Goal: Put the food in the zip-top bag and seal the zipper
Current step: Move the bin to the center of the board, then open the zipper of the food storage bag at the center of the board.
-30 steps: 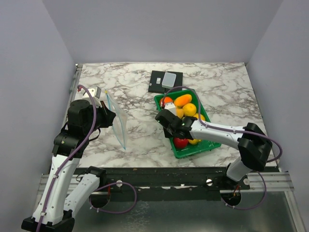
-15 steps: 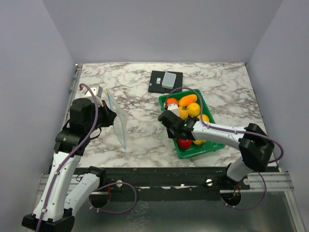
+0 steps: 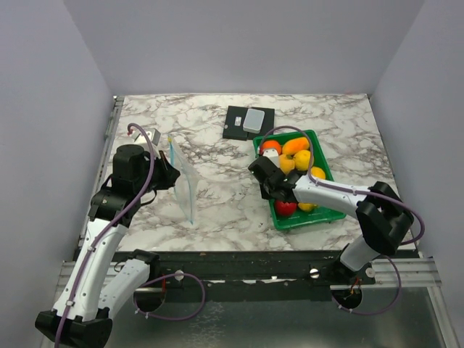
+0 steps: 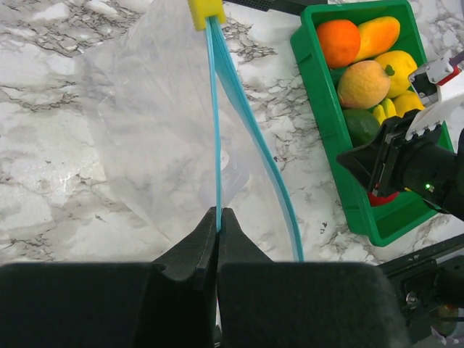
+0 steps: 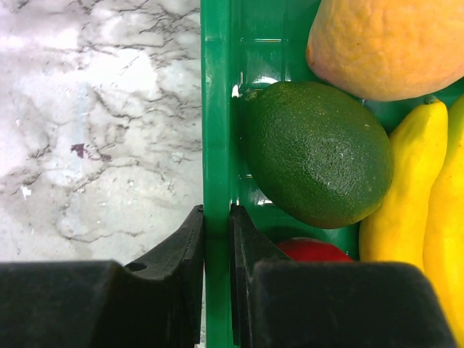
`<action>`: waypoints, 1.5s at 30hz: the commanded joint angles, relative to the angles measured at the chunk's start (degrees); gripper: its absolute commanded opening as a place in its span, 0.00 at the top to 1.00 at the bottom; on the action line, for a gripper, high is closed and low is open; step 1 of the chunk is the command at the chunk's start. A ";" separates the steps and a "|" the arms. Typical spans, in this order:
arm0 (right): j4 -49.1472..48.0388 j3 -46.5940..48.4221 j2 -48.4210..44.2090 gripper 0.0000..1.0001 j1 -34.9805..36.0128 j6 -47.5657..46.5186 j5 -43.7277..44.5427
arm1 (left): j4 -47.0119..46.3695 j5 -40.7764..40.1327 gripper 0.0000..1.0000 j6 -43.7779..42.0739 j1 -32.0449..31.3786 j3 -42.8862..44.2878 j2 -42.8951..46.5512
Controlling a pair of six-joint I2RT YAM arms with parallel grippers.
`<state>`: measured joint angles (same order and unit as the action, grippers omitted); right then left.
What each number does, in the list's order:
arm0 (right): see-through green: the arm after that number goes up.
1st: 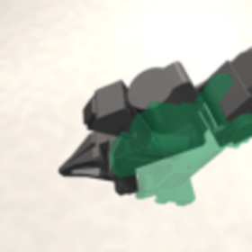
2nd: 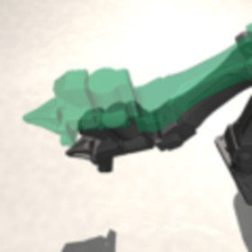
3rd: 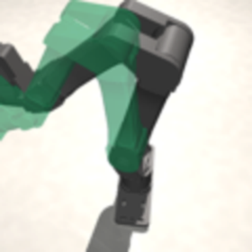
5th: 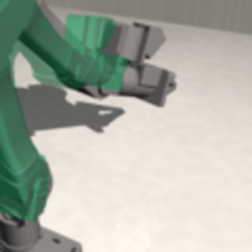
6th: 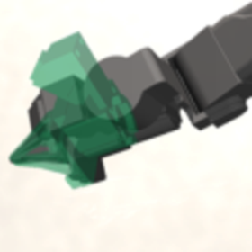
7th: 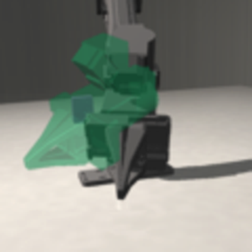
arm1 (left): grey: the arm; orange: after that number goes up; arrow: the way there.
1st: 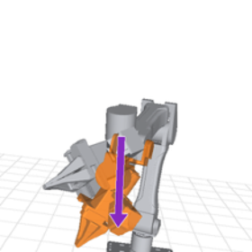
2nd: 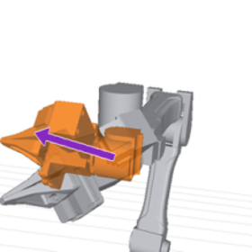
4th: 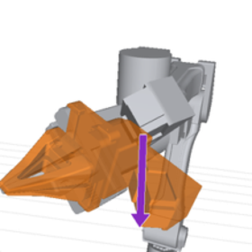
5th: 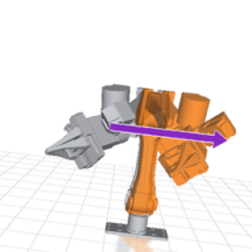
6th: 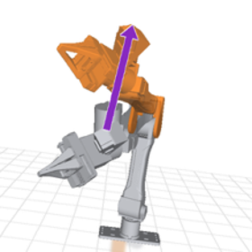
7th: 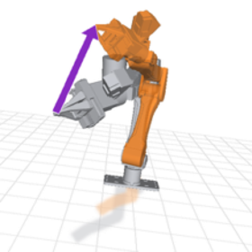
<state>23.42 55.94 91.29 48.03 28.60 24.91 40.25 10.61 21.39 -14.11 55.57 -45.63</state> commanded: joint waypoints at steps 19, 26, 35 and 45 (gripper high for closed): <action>-3.41 3.10 -11.85 0.50 -1.35 -2.67 -12.64 | -7.26 2.20 1.00 3.48 -0.67 -3.63 -4.99; -2.42 10.37 -13.07 0.47 2.66 -3.22 -13.94 | -7.98 -0.62 1.00 4.56 -3.02 -3.09 -7.02; -1.59 18.82 -11.38 0.45 8.28 -4.03 -11.98 | -8.50 -9.04 1.00 7.23 -11.02 -2.22 -8.98; -1.69 21.96 -7.68 0.44 12.47 -3.32 -11.39 | -9.47 -11.97 1.00 8.66 -13.89 -1.83 -10.44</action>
<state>21.06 75.88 80.86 59.05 25.43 12.58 32.16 1.80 28.75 -27.07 52.58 -55.61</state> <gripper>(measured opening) 0.558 0.005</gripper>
